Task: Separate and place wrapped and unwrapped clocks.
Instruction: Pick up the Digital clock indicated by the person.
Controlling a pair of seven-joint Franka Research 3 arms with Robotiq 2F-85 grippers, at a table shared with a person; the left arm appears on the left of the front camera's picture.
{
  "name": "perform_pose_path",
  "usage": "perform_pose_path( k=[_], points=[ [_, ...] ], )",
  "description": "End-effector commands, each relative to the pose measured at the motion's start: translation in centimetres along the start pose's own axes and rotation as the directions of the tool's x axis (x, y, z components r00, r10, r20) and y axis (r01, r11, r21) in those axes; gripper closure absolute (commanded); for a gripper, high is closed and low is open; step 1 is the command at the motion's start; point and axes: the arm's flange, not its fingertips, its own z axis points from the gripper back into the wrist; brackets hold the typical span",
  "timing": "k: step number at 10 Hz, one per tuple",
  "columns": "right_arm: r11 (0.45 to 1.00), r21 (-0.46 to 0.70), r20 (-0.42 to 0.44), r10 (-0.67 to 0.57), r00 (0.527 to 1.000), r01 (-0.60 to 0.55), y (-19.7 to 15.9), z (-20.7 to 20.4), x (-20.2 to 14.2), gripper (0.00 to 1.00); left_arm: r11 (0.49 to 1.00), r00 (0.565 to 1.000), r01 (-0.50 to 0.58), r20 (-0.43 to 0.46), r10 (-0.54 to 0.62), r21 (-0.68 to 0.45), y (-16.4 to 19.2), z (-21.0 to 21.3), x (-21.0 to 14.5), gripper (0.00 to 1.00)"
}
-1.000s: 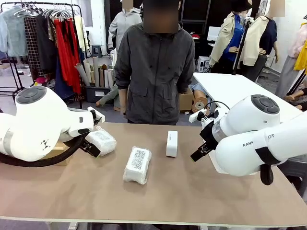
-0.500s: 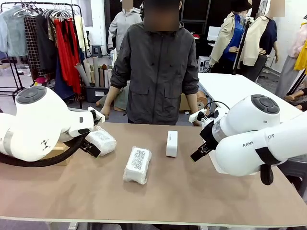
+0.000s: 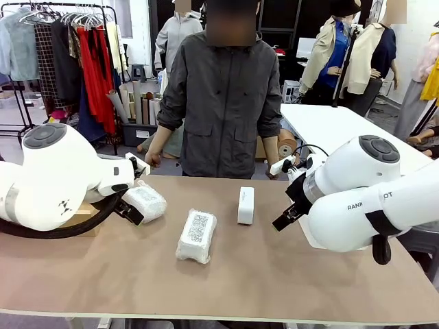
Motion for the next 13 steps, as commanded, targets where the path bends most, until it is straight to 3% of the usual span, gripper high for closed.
perform_pose_path(
  k=[1, 13],
  points=[
    [1.0, 0.0, 0.0, -0.001, 1.0, 0.001, -0.01, 0.01, 0.0, 0.0, 1.0, 1.0, -0.001, 0.0, 0.001, 0.0, 0.06, 0.01, -0.01, 0.0],
    [1.0, 0.0, 0.0, -0.001, 1.0, 0.001, -0.01, 0.01, 0.0, 0.0, 1.0, 1.0, -0.001, 0.0, 0.001, 0.0, 0.06, 0.01, -0.01, 0.0]
  ],
)
